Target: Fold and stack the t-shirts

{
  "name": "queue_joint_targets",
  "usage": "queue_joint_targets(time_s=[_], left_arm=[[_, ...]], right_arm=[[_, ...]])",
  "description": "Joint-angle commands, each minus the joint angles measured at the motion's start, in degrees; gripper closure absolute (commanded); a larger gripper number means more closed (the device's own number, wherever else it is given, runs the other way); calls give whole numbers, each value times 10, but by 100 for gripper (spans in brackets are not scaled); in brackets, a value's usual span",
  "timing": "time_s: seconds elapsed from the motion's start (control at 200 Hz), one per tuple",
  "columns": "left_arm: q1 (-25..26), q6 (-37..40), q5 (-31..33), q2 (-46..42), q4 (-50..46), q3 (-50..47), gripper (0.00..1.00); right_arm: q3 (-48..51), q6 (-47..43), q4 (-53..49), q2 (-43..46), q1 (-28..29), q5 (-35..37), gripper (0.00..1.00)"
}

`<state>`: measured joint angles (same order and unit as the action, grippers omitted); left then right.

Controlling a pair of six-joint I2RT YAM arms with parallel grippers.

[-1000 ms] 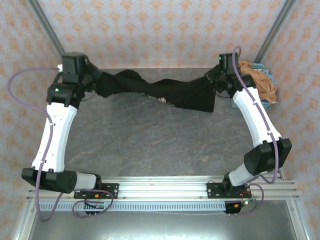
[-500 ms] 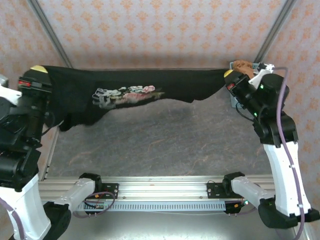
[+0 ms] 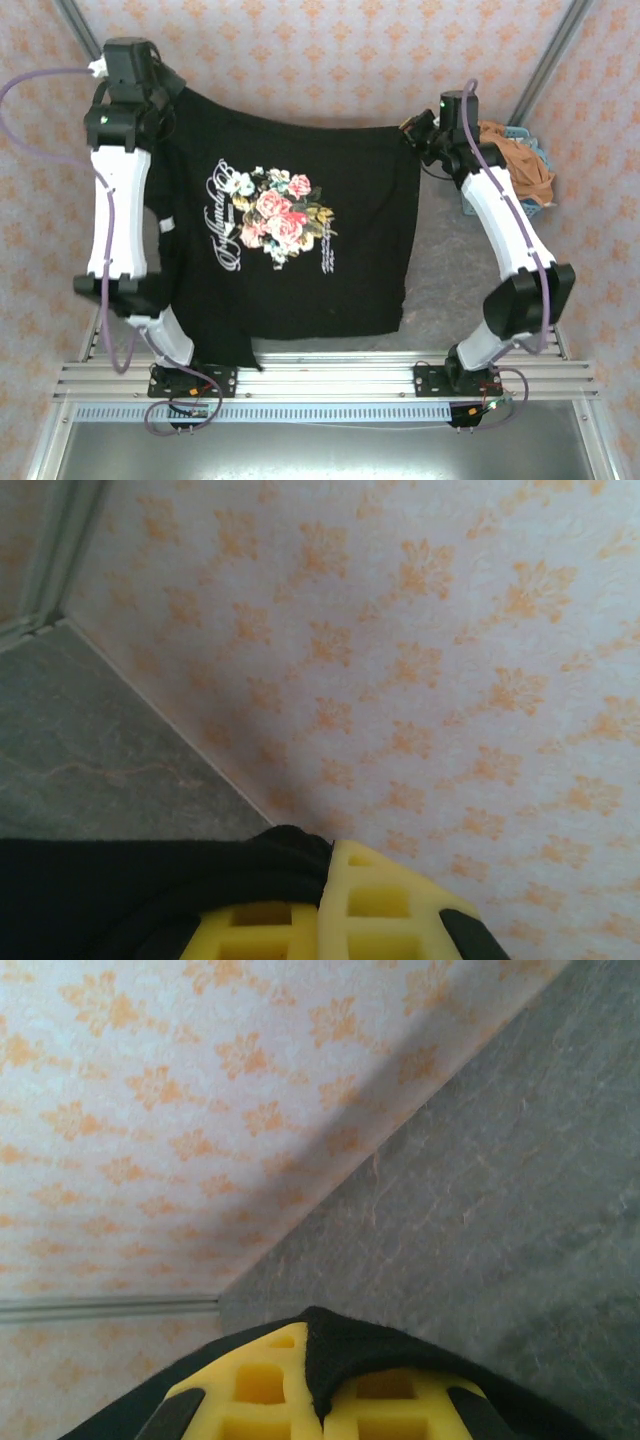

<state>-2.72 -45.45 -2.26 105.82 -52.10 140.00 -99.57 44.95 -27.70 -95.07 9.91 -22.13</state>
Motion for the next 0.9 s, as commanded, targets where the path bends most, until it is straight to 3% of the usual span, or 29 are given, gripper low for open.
queue_joint_targets(time_s=[0.0,0.11,0.325,0.43,0.51,0.621,0.736,0.896], left_arm=[[-11,32,-67,10,4,153,100],[-24,-8,-119,30,66,197,100],[-31,-12,-121,-21,184,196,100],[-30,1,-127,-48,148,186,100],[-25,13,-150,-84,93,120,100],[15,57,-125,-189,51,-114,100],[50,24,-92,-347,124,-465,100],[112,-34,-80,-482,112,-771,100]], right_arm=[[-113,-6,27,-19,-31,2,100],[-231,-7,11,-69,-53,-4,100],[-451,3,-22,-150,-98,-1,100],[-484,0,-47,-158,-114,1,100],[-469,-27,-90,-153,-118,5,100],[-362,-77,-119,-116,-115,-3,100],[-83,-96,-66,-16,-114,28,100],[264,-72,-1,132,-115,76,100]])
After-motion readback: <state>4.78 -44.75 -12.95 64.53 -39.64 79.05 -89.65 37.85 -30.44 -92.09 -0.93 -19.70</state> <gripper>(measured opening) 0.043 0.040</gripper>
